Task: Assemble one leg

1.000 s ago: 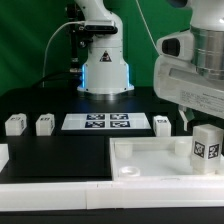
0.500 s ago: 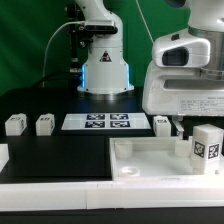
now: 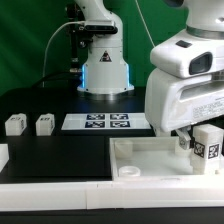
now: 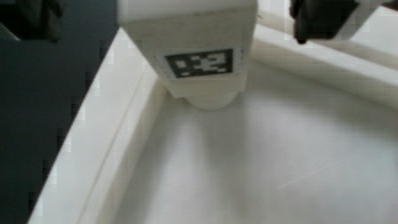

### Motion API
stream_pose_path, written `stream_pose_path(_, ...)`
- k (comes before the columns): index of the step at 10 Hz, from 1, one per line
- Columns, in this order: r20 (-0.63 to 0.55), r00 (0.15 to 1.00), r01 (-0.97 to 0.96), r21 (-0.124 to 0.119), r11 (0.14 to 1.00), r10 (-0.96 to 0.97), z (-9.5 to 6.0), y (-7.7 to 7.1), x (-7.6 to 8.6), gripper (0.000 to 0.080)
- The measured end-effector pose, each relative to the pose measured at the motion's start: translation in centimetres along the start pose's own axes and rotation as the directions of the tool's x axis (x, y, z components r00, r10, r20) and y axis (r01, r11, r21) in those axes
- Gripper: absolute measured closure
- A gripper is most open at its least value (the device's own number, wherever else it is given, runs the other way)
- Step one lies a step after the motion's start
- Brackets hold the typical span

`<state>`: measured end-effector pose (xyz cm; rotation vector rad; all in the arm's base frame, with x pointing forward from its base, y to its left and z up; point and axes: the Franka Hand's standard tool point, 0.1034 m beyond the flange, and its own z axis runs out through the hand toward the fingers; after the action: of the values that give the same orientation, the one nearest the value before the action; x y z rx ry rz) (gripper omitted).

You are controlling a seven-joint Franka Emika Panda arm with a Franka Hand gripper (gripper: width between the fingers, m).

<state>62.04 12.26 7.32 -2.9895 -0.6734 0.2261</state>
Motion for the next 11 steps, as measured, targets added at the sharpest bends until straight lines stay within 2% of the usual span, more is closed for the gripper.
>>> stream_pose_path(1,0.001,0.996,0.092,-0.006,0.996,-0.092,-0.02,0.11,0.00,0.0150)
stream_pose_path(2,0.001,0.995,0.100,-0.006,0.995,-0.100,-0.01,0.12,0.00,0.0150)
stream_pose_path(3,0.001,0.995,0.100,-0.006,0.995,-0.100,-0.01,0.12,0.00,0.0279)
stream_pose_path(4,0.001,0.995,0.100,-0.006,0.995,-0.100,-0.01,0.12,0.00,0.0279)
stream_pose_path(5,0.001,0.995,0.100,-0.006,0.995,-0.100,-0.01,0.12,0.00,0.0415)
stream_pose_path(6,0.002,0.995,0.098,-0.010,0.995,-0.098,-0.03,0.44,-0.07,0.0501)
stream_pose_path(10,0.001,0.998,0.058,-0.010,0.998,-0.058,-0.02,0.53,-0.10,0.0503)
stream_pose_path(11,-0.002,0.996,-0.094,-0.006,0.996,0.094,-0.03,0.44,-0.06,0.0503)
